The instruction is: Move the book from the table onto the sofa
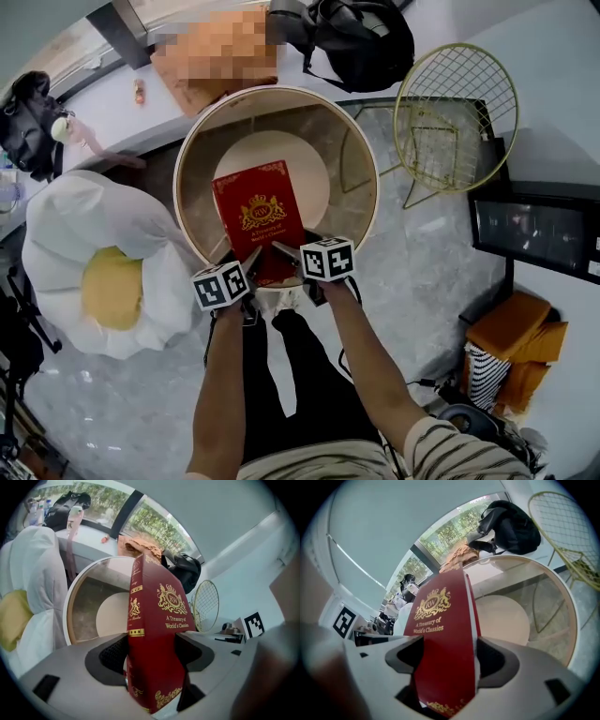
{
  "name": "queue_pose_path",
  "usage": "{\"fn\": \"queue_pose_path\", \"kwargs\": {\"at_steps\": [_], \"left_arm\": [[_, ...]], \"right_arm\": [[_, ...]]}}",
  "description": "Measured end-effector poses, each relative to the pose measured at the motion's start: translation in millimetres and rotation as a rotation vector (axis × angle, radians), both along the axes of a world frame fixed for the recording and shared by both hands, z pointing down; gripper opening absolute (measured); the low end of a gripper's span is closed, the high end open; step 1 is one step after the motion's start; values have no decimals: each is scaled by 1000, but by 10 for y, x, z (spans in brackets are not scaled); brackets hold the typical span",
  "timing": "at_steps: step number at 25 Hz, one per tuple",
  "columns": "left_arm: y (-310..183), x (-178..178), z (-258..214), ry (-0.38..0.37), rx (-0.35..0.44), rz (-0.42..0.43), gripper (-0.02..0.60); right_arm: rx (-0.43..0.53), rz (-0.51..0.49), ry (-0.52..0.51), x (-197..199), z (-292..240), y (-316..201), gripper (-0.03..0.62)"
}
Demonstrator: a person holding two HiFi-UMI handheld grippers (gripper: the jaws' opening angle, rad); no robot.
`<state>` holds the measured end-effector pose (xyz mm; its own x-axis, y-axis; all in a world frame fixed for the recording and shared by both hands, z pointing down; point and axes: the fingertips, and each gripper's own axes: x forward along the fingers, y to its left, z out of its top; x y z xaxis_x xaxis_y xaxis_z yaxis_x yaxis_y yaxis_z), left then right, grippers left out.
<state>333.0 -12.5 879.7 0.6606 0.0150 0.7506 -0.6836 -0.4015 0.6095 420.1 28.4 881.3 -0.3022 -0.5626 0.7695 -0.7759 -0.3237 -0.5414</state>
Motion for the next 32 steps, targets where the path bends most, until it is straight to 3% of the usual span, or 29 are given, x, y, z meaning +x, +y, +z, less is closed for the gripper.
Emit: {"fn": "queue_pose_path", "kwargs": {"at_steps": [19, 32], "left_arm": [[-88, -153, -2089, 78, 131, 8, 324], [-40, -218, -2977, 109, 191, 48, 324]], "right_arm": [[108, 33, 97, -139, -2136, -46, 370], [179, 32, 131, -221, -3031, -5, 370]]}}
